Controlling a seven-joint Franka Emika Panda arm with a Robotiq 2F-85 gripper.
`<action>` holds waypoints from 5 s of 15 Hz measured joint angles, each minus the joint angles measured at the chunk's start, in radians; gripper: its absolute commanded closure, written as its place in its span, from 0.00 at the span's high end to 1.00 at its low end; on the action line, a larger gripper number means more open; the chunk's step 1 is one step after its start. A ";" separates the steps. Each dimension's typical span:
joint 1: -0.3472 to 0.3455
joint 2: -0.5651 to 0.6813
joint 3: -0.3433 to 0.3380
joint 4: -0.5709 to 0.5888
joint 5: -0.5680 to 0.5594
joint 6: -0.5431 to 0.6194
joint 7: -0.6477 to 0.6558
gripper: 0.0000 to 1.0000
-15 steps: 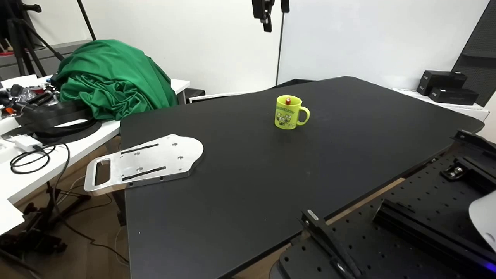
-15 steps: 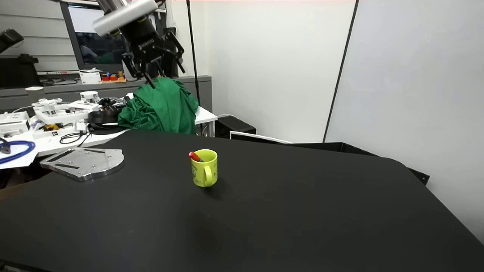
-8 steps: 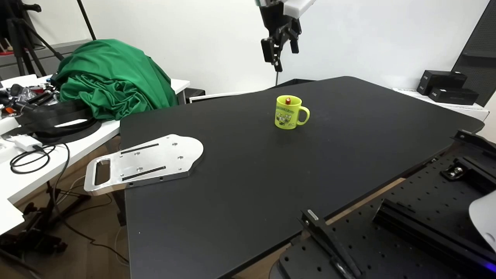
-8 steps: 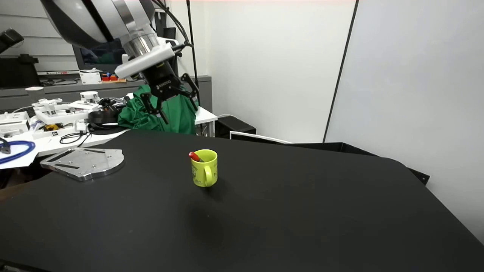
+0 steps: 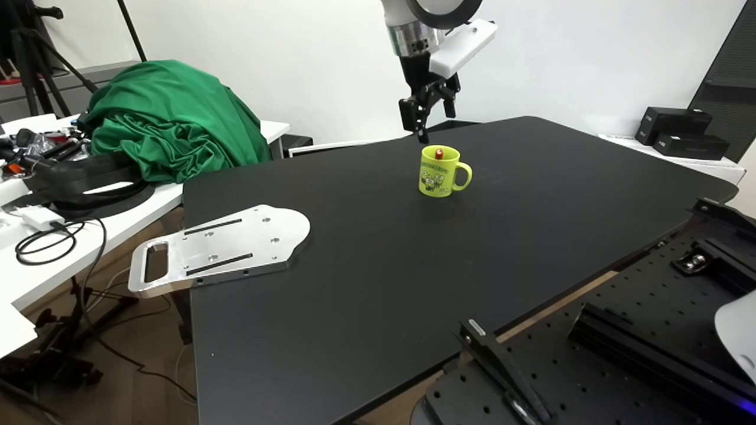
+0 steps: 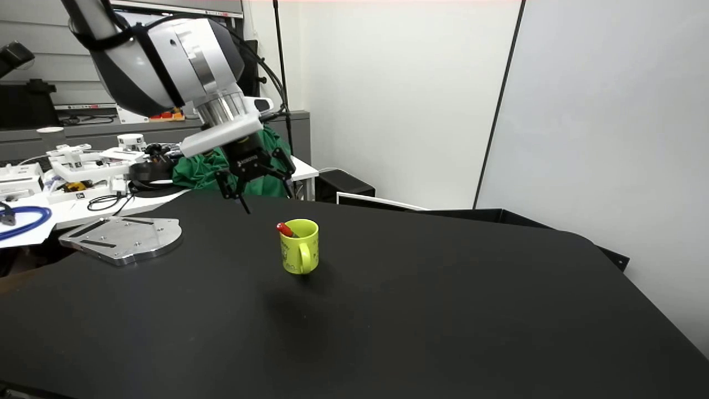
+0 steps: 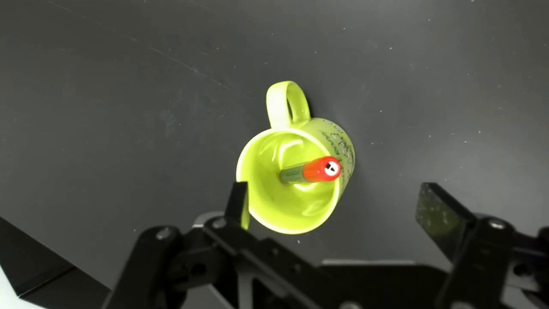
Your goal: Pick the marker from the cup and put it on the table, then pick it and put it back in the cup
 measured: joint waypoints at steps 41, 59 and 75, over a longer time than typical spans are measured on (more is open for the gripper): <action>0.102 0.174 -0.166 0.109 -0.001 0.006 0.033 1.00; 0.129 0.183 -0.172 0.130 -0.022 0.020 0.070 0.45; 0.128 0.184 -0.173 0.173 0.064 -0.064 0.078 0.05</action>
